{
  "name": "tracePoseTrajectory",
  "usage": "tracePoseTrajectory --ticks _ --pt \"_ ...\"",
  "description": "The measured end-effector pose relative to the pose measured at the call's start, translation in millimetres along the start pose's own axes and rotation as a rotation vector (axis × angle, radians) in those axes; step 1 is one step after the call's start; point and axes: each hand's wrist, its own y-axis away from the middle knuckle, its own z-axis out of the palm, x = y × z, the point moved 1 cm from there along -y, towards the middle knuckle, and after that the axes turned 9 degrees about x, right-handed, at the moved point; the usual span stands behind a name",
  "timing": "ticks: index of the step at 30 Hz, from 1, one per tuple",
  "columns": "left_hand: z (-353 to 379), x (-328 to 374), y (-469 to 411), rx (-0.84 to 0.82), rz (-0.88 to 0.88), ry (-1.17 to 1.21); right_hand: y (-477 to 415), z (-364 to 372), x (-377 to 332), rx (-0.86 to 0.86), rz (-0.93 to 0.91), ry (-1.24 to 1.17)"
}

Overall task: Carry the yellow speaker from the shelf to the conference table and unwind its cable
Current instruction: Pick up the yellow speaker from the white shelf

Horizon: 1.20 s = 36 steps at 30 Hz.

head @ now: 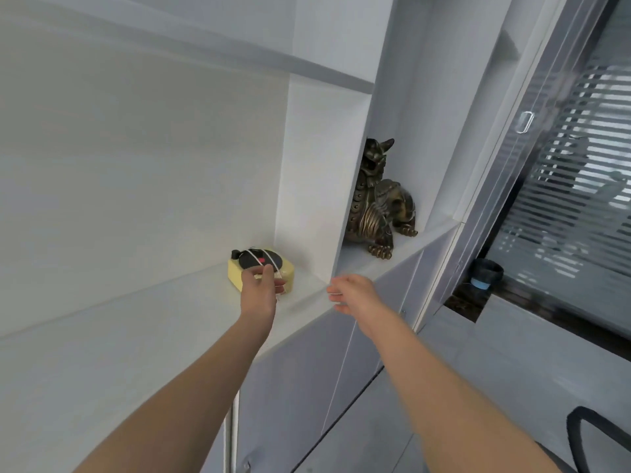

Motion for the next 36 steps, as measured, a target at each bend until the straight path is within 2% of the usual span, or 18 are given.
tracePoseTrajectory --ticks 7,19,29,36 --pt "12 -8 -57 0.182 0.031 -0.099 -72 59 -14 -0.152 0.001 0.065" --pt "-4 -25 -93 0.362 -0.049 -0.119 -130 117 -11 -0.184 -0.101 0.317" --pt "22 -45 -100 0.465 -0.156 -0.177 -168 132 12 -0.447 0.071 0.522" --pt "40 -53 -102 0.484 -0.102 -0.226 -162 124 -2 -0.602 0.261 0.41"
